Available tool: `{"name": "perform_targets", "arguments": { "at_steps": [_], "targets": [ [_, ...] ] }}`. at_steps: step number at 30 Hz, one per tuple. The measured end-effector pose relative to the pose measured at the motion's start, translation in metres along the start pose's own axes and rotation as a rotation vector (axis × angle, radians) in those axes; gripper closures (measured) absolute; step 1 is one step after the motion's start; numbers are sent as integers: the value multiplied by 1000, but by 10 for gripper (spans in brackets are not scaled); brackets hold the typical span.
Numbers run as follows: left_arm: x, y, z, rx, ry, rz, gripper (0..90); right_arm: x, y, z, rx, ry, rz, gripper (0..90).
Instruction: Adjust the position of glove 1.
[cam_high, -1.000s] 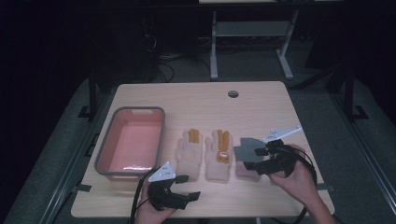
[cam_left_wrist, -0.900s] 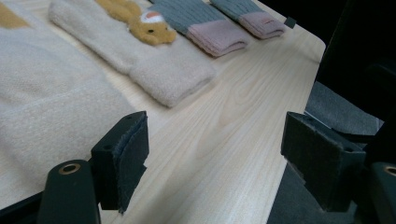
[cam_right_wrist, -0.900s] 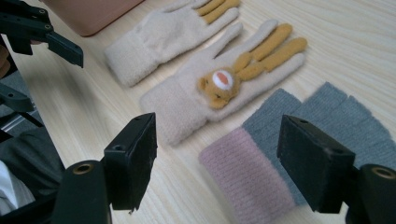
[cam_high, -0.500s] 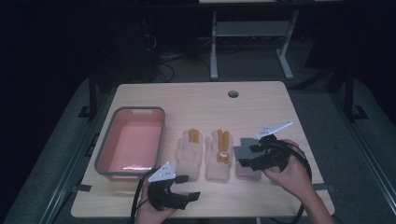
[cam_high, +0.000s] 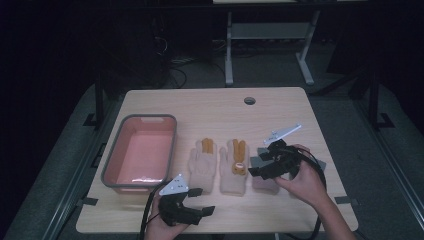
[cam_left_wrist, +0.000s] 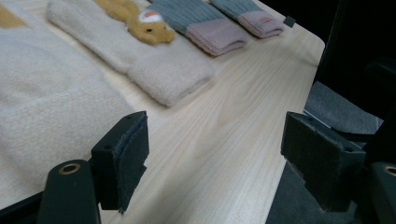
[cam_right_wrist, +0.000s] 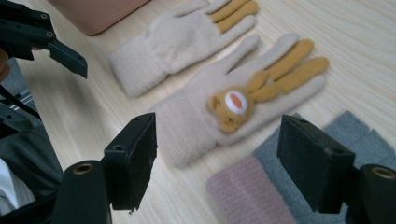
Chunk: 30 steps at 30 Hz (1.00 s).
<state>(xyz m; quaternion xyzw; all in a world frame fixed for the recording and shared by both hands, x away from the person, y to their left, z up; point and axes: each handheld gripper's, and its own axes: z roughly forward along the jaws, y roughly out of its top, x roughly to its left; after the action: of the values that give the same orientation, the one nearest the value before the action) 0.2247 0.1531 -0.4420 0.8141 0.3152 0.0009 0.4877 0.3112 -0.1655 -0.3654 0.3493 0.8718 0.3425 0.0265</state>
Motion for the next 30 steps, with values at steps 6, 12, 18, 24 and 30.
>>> {"name": "perform_targets", "arguments": {
  "at_steps": [6, 12, 18, 24, 30],
  "targets": [
    [0, 0, 0, 0, 0, 0, 235, 0, 9, 5, 19, 10, -5, 286],
    [0, 0, 0, 1, -2, 2, 236, -1, 20, 11, 44, 6, -26, 286],
    [1, 0, -1, 1, -2, 1, 235, -1, 33, 20, 77, 11, -39, 286],
    [1, 0, -2, -5, -3, 0, 235, 0, 43, 30, 106, 6, -47, 287],
    [0, 0, -2, -8, -4, -6, 236, -1, 48, 43, 145, 4, -51, 295]
  ]
}}
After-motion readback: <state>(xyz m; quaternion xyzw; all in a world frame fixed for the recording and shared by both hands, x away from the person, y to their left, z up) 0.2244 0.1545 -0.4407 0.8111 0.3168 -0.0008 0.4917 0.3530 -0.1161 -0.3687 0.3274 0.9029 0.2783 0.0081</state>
